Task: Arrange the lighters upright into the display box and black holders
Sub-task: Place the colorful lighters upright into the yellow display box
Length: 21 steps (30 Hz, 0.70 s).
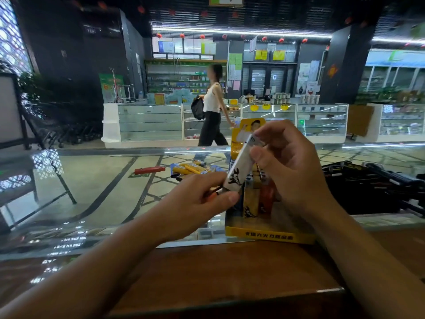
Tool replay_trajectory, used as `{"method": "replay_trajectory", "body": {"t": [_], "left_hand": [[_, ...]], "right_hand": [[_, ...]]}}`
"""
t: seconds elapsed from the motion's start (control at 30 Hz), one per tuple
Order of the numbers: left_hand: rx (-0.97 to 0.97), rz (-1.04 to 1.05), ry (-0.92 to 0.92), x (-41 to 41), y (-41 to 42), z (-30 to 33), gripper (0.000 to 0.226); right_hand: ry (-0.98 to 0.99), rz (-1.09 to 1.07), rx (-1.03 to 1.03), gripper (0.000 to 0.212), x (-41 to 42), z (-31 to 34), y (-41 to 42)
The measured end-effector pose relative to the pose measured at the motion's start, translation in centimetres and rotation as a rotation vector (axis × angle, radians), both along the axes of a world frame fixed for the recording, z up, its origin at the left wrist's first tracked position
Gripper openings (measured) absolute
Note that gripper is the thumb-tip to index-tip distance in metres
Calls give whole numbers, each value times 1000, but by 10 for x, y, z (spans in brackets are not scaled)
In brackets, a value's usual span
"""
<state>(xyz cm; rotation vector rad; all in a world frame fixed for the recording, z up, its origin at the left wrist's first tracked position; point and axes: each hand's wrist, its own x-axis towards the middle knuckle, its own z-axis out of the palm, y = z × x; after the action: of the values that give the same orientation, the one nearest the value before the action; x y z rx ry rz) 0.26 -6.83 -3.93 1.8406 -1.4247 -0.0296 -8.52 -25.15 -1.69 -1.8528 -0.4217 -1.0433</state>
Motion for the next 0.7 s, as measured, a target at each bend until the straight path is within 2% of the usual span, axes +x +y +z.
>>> {"method": "replay_trajectory", "body": {"t": [0.07,0.1,0.23,0.4,0.7], "left_hand": [[23,47,-37,1,2,1,4],[37,58,-34,1,4,0,3],[129,94,-95,4,3,-1,21],[210,121,-167,10,-2,-6,23],[250,122,-169,9,-4,-6,22]], "right_hand": [[10,-31,-15,19,-6,3,-9],[19,-45,-3,20,-9,6,-15],[-9,-179,58,22,-17,14,-53],[6,-277,55,18,-16,0,-76],[122,-382,-189,13,-20,-10,-77]]}}
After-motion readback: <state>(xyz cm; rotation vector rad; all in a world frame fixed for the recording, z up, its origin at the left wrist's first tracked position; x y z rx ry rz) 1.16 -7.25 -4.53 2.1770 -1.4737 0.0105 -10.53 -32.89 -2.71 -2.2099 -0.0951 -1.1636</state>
